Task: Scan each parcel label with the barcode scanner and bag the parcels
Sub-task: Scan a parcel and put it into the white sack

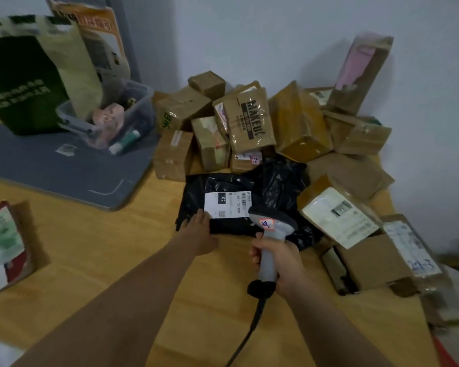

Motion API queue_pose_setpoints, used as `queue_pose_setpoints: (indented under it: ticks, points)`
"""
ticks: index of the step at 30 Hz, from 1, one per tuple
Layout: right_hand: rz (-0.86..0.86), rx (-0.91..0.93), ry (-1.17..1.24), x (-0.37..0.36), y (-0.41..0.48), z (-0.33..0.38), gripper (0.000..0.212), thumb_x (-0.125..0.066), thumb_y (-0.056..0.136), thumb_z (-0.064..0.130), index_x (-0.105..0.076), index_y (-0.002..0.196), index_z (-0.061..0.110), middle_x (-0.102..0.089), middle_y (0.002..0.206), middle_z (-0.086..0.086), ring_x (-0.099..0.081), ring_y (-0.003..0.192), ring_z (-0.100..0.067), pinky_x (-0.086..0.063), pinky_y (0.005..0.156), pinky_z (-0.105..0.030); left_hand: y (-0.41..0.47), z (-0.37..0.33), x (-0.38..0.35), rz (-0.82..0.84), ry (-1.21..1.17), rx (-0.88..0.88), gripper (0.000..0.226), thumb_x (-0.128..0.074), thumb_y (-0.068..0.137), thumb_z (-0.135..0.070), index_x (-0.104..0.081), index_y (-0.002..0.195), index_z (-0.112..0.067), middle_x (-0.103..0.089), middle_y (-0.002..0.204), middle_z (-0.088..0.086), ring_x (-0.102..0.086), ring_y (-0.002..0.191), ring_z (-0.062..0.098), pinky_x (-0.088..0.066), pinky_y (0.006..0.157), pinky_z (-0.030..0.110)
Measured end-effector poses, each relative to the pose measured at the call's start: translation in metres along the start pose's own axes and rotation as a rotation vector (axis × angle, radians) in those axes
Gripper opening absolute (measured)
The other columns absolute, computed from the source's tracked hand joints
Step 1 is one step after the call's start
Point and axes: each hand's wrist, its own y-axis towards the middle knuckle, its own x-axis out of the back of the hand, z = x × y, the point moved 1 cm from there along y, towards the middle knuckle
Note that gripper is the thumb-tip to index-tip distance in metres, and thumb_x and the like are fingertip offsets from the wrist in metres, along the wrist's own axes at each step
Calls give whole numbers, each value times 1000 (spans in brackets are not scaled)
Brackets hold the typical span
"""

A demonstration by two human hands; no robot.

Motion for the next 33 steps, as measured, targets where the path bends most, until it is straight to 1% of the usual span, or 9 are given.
queue_pose_setpoints:
  ticks: [4,7,10,16,20,23,26,29,33]
  points:
    - [2,-16,-20,12,8,-4,5,-62,81,-5,-63,83,-1,-62,58,-14,-53,46,-19,-44,50,-28,-27,1,-11,-13,35,56,85,-44,95,-48,1,154,-6,2,161,12,-9,148,27,-18,118,35]
    - [11,-28,-17,7,4,-9,4,-61,82,-6,-62,85,-3,-60,61,-15,-53,46,-19,-44,48,-27,-56,-2,-24,-61,54,79,79,-46,92,-51,-21,147,-1,-29,147,16,-33,133,27,-37,103,33]
    - [26,-18,-49,0,-4,-17,4,-62,81,-5,-62,85,-4,-61,62,-16,-53,46,-19,-44,49,-28,-89,1,-39,-49,-8,96,60,-50,90,-44,-39,131,-2,-42,123,10,-47,112,24,-41,80,28]
    - [56,-30,-114,-20,-34,-37,5,-67,79,1,-62,79,-1,-60,56,-13,-52,43,-19,-43,46,-26,-138,14,-49,29,-154,-135,32,-44,97,-26,-56,77,-4,-49,82,5,-55,80,22,-49,73,31]
    - [85,-69,-136,-30,-54,-45,16,-67,80,13,-60,85,-1,-61,57,-15,-51,45,-21,-41,49,-28,-126,56,-42,-360,14,-217,30,-70,75,-13,-70,104,-7,-58,113,14,-60,103,37,-56,78,41]
    - [92,-60,-177,-36,-66,-50,15,-68,80,10,-60,84,-2,-61,54,-13,-51,45,-20,-43,47,-26,-122,81,-46,-206,68,-102,60,-57,91,-29,-37,147,-20,-18,158,14,-14,146,38,-18,116,53]
    - [95,-45,-204,-43,-75,-52,10,-69,78,2,-61,81,-3,-60,54,-12,-52,45,-19,-44,47,-27,-122,92,-54,-23,-36,-70,64,-44,99,-38,-14,154,-26,-10,160,9,-9,147,30,-21,117,38]
    - [89,-40,-241,-50,-80,-47,9,-68,78,-1,-62,85,-2,-61,56,-11,-53,43,-17,-44,45,-26,-132,90,-50,-162,-75,-109,54,-42,98,-41,-34,149,-24,-28,154,7,-25,140,26,-36,108,34]
    - [78,-2,-313,-61,-89,-40,6,-65,79,-4,-60,81,-3,-59,55,-14,-52,41,-19,-42,42,-25,-136,96,-41,-275,-80,-91,51,-43,96,-42,-47,141,-19,-32,151,7,-27,139,24,-37,105,33]
